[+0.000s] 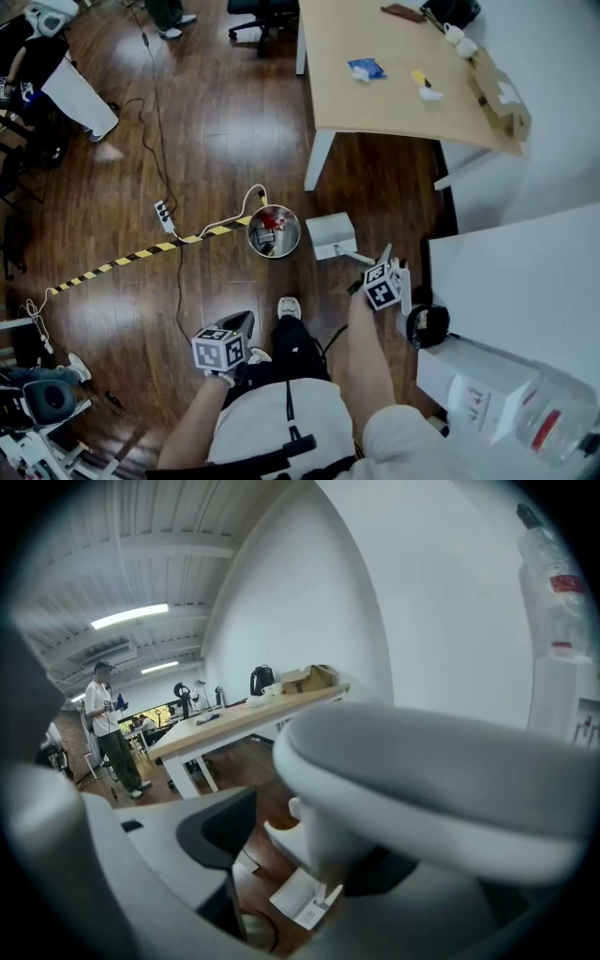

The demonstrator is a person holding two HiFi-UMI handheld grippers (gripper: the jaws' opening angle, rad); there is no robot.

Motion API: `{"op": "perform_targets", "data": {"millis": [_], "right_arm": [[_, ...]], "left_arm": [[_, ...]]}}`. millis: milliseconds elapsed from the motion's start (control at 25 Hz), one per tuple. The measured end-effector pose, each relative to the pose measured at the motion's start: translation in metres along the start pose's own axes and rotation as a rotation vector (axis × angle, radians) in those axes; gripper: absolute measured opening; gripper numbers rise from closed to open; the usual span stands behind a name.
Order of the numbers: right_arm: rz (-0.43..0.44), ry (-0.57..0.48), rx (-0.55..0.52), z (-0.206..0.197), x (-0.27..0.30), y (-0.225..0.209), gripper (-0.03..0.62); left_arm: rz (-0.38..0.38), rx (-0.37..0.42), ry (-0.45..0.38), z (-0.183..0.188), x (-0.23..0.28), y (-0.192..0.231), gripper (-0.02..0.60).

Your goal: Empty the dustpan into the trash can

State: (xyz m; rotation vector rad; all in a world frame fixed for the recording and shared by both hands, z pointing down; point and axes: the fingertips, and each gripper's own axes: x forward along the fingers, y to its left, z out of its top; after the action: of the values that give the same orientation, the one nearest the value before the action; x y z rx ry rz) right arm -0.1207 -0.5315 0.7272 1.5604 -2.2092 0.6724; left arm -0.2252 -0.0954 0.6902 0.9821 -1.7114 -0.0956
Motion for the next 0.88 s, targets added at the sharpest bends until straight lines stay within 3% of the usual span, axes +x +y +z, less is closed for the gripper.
{"op": "perform_targets", "data": {"millis": [400,680,800,880], "right_arm": [[0.039,0.065,0.012,-0.026,-0.026,-0.010,0.368],[0.108,0.216,-0.060,-0.070,-0.079,-0.011,0.365],[0.167,0.325,-0.156,-0.092,-0.116,-0.006,0.255],[0.222,0.351,-0.222,-0.095,-0.150,0.001,0.092]], "left_arm": [[-0.030,0.013,-0.010,-0.019,-0.007,-0.013,-0.002],[-0.039,0.005,-0.108,-0.021,-0.038,-0.014,-0.002],[-0.055,0.007,-0.170,-0.023,-0.063,-0.011,-0.002],[-0.077,0.009,-0.218,-0.025,-0.082,-0.012,-0.002]]}}
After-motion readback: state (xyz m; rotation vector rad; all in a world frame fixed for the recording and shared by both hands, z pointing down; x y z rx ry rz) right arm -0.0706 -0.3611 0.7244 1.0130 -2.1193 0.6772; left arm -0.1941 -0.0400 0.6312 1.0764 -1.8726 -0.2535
